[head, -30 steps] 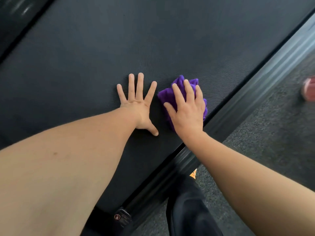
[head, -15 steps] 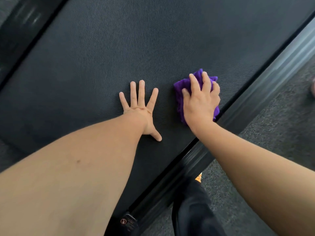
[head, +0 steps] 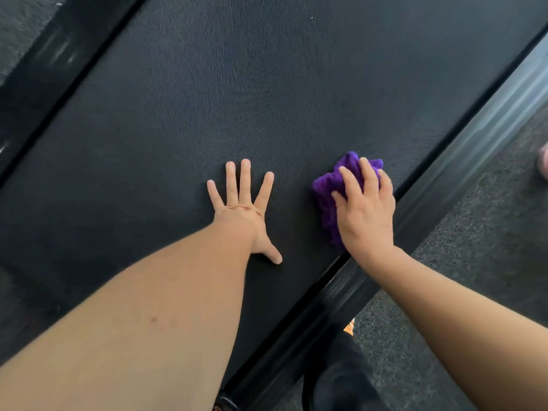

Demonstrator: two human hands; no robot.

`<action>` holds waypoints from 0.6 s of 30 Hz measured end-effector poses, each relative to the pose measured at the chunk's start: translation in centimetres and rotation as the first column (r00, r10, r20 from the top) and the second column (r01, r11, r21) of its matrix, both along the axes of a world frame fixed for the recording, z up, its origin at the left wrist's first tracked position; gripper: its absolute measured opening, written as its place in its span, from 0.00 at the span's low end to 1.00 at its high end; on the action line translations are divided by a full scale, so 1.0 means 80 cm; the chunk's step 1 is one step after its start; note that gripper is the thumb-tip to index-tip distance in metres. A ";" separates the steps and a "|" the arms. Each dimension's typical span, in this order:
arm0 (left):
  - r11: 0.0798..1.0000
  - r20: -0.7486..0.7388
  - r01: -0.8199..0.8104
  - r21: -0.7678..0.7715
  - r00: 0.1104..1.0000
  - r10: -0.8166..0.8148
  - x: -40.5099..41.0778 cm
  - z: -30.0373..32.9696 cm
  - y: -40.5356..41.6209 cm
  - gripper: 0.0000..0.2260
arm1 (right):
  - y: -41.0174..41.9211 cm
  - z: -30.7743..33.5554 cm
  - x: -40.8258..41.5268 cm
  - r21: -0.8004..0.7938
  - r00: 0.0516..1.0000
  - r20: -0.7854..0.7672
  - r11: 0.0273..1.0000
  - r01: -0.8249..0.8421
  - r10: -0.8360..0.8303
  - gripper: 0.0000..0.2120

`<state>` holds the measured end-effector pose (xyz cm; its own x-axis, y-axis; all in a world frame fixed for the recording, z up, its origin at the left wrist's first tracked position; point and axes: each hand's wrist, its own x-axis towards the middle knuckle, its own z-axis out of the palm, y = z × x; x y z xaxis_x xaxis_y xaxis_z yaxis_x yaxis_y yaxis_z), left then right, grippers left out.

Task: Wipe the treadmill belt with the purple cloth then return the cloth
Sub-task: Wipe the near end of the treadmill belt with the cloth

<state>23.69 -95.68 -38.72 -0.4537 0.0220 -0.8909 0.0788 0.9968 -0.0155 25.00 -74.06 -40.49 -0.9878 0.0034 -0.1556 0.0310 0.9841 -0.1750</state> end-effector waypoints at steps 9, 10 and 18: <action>1.000 0.021 -0.002 -0.026 1.000 0.003 -0.002 0.006 0.003 0.73 | -0.045 -0.002 -0.054 -0.089 0.948 -0.014 0.944 -0.319 0.319 0.21; 1.000 0.023 -0.004 -0.026 1.000 0.004 -0.002 0.006 0.003 0.73 | -0.042 -0.002 -0.045 -0.087 0.914 -0.001 0.911 -0.404 0.406 0.22; 1.000 0.039 -0.007 -0.013 0.999 0.008 -0.003 0.005 0.002 0.72 | 0.003 -0.003 -0.021 -0.031 0.993 -0.011 0.993 -0.114 0.114 0.21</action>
<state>23.45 -95.55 -38.36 -0.4183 0.0068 -0.9083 0.0721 0.9971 -0.0257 23.31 -73.83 -40.74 -0.9829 -0.1140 -0.1448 -0.0827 0.9750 -0.2062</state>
